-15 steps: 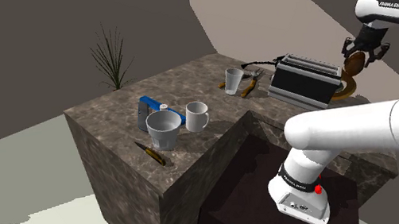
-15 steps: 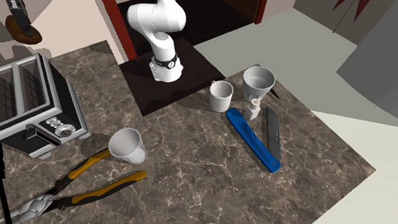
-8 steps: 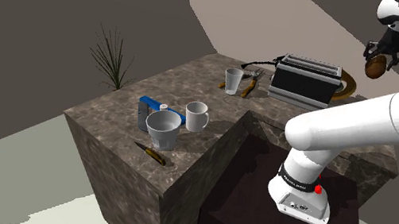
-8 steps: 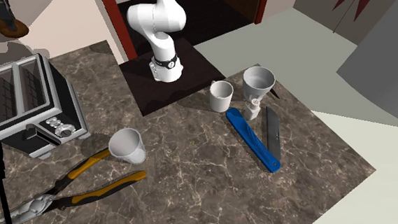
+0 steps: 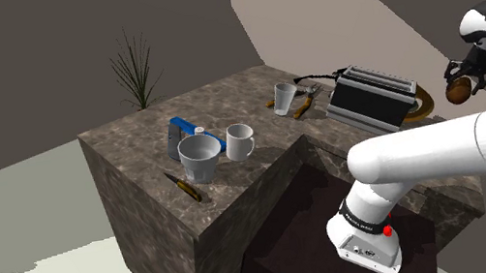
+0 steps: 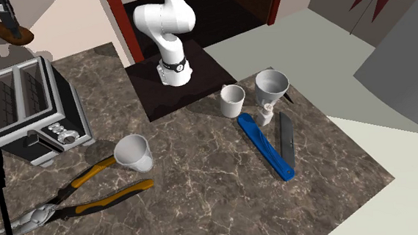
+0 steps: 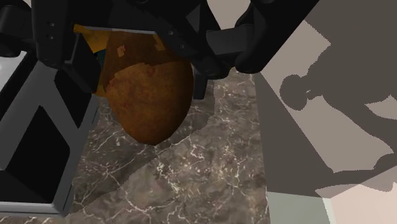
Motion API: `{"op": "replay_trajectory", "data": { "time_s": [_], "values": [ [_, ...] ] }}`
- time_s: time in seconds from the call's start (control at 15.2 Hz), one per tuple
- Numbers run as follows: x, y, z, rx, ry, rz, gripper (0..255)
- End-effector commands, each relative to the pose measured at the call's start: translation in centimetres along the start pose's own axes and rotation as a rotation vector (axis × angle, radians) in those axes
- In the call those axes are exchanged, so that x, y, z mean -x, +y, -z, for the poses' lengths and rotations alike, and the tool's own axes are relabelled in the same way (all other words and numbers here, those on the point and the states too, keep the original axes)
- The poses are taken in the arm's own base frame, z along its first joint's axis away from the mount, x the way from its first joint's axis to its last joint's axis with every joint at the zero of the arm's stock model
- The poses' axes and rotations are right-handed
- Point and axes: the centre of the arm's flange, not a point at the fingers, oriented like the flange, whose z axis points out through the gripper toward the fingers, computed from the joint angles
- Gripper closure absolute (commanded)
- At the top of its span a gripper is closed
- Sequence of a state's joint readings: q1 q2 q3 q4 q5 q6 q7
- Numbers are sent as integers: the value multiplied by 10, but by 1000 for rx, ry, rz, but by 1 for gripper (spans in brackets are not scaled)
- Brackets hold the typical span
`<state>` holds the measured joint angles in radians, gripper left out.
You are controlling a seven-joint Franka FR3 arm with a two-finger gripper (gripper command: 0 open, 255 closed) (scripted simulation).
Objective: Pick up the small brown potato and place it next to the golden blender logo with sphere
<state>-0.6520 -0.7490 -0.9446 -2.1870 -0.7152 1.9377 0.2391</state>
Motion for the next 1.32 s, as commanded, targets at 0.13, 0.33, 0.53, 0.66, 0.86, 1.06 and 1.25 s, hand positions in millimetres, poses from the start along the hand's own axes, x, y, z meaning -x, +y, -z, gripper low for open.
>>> {"op": "replay_trajectory", "data": {
  "time_s": [0.13,0.33,0.53,0.66,0.86,1.06,1.25],
  "values": [
    [6,-1,-20,0,0,0,255],
    [10,-2,-36,0,0,0,255],
    [15,-3,-51,0,0,0,255],
    [18,-4,-61,0,0,0,255],
    [22,-5,-76,0,0,0,255],
    [27,-6,-91,0,0,0,255],
    [31,-7,-106,0,0,0,255]
  ]
}}
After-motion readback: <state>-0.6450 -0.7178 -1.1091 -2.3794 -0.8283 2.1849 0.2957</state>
